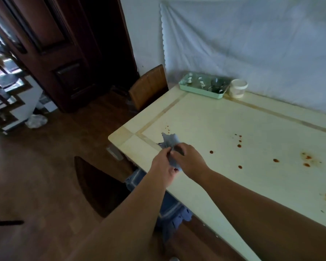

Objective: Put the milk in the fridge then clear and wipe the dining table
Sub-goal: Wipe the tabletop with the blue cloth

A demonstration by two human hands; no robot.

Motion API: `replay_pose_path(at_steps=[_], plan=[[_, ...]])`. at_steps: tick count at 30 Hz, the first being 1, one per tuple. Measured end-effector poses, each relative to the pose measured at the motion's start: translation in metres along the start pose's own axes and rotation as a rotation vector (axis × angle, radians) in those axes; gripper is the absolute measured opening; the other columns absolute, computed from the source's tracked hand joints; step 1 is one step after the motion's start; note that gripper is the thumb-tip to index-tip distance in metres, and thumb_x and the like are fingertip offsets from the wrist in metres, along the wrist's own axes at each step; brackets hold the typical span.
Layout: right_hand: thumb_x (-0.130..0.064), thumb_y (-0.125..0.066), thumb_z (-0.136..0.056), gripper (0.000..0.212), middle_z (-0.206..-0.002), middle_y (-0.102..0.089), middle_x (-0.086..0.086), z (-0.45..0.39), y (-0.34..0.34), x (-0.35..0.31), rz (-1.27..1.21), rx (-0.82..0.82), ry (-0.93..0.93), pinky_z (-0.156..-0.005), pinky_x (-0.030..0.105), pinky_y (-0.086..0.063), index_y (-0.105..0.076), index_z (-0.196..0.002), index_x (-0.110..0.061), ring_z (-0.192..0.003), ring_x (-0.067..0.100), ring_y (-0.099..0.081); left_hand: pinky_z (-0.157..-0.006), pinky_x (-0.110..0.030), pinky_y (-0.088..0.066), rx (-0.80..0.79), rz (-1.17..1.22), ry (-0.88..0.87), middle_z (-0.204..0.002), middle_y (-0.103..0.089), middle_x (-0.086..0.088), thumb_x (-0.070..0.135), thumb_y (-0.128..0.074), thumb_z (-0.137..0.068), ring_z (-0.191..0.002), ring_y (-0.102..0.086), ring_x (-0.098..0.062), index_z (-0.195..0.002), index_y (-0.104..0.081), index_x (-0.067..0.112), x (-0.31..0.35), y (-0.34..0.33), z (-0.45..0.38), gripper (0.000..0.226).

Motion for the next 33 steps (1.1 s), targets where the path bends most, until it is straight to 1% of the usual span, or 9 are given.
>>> replay_pose_path(at_steps=[5,10,12,14,17,20,24,29,33], plan=[[-0.038,-0.055,-0.086,0.020,-0.091,-0.063,-0.003,-0.027,-0.022,0.001,0.063,0.051,-0.032,-0.064,0.029,-0.050,-0.059,-0.101,-0.025,-0.080,0.015,-0.061,-0.089,-0.048,-0.054,-0.064,0.023,0.048,-0.115,-0.069,-0.020,0.019,-0.050,-0.099,-0.107,-0.065,-0.038,-0.117,-0.060,0.007,0.016,0.008,-0.024,0.024],[-0.045,-0.058,-0.079,0.031,-0.100,-0.061,-0.004,-0.048,-0.032,0.003,0.075,0.060,-0.043,-0.064,0.025,-0.041,-0.055,-0.104,-0.027,-0.086,0.015,-0.058,-0.086,-0.043,-0.054,-0.119,0.013,0.079,-0.116,-0.069,-0.020,0.018,-0.044,-0.100,-0.109,-0.066,-0.034,-0.125,-0.059,0.005,0.024,0.004,-0.042,0.032],[-0.047,-0.060,-0.078,0.042,-0.108,-0.060,-0.005,-0.055,-0.033,0.003,0.108,0.060,-0.043,-0.071,0.028,-0.047,-0.053,-0.114,-0.027,-0.092,0.016,-0.057,-0.080,-0.039,-0.057,-0.141,0.016,0.089,-0.114,-0.071,-0.018,0.021,-0.044,-0.100,-0.102,-0.069,-0.032,-0.125,-0.060,0.006,0.027,0.000,-0.047,0.033],[-0.047,-0.065,-0.081,0.052,-0.117,-0.056,-0.006,-0.061,-0.032,0.004,0.147,0.060,-0.054,-0.085,0.033,-0.051,-0.047,-0.126,-0.027,-0.102,0.016,-0.055,-0.087,-0.040,-0.057,-0.160,0.012,0.099,-0.113,-0.071,-0.017,0.025,-0.046,-0.098,-0.103,-0.069,-0.030,-0.124,-0.062,0.008,0.029,-0.005,-0.052,0.034],[-0.043,-0.066,-0.086,0.059,-0.131,-0.051,-0.004,-0.073,-0.033,0.012,0.210,0.037,-0.065,-0.100,0.041,-0.048,-0.040,-0.137,-0.027,-0.117,0.020,-0.051,-0.100,-0.044,-0.050,-0.154,0.000,0.137,-0.118,-0.069,-0.017,0.038,-0.053,-0.095,-0.110,-0.067,-0.031,-0.126,-0.062,0.011,0.025,-0.010,-0.067,0.041],[-0.034,-0.060,-0.092,0.051,-0.138,-0.049,0.000,-0.084,-0.038,0.020,0.284,-0.018,-0.033,-0.104,0.042,-0.046,-0.040,-0.139,-0.025,-0.123,0.023,-0.049,-0.095,-0.042,-0.053,-0.125,-0.004,0.169,-0.119,-0.068,-0.020,0.043,-0.055,-0.095,-0.110,-0.067,-0.032,-0.127,-0.061,0.009,0.019,-0.013,-0.078,0.047],[-0.011,-0.050,-0.095,0.054,-0.147,-0.043,0.004,-0.108,-0.039,0.025,0.308,-0.084,0.041,-0.108,0.040,-0.042,-0.038,-0.147,-0.020,-0.131,0.023,-0.046,-0.089,-0.036,-0.052,-0.101,-0.010,0.131,-0.128,-0.063,-0.019,0.029,-0.050,-0.099,-0.108,-0.063,-0.028,-0.125,-0.061,0.005,0.027,-0.015,-0.092,0.037],[0.001,-0.056,-0.090,0.076,-0.161,-0.022,0.002,-0.126,-0.041,0.021,0.504,-0.053,0.216,-0.117,0.038,-0.033,-0.021,-0.155,-0.017,-0.147,0.023,-0.023,-0.069,-0.034,-0.053,-0.087,0.013,0.111,-0.103,-0.066,-0.009,0.012,-0.039,-0.098,-0.083,-0.064,-0.024,-0.117,-0.057,0.008,0.034,-0.015,-0.114,0.027],[-0.005,-0.054,-0.092,0.073,-0.163,-0.017,0.008,-0.134,-0.069,0.039,0.694,-0.142,0.325,-0.122,0.044,-0.018,-0.018,-0.156,-0.013,-0.151,0.027,-0.009,-0.085,-0.040,-0.056,0.043,-0.221,0.132,-0.090,-0.065,-0.012,0.010,-0.043,-0.100,-0.083,-0.064,-0.025,-0.103,-0.061,0.007,0.034,0.009,-0.147,0.019]])
Point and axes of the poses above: each hand's wrist, its own z-axis away from the middle knuckle, its own y-axis out of the back of the hand, x = y × z, the point moved 10 cm from there along -z, towards the middle knuckle
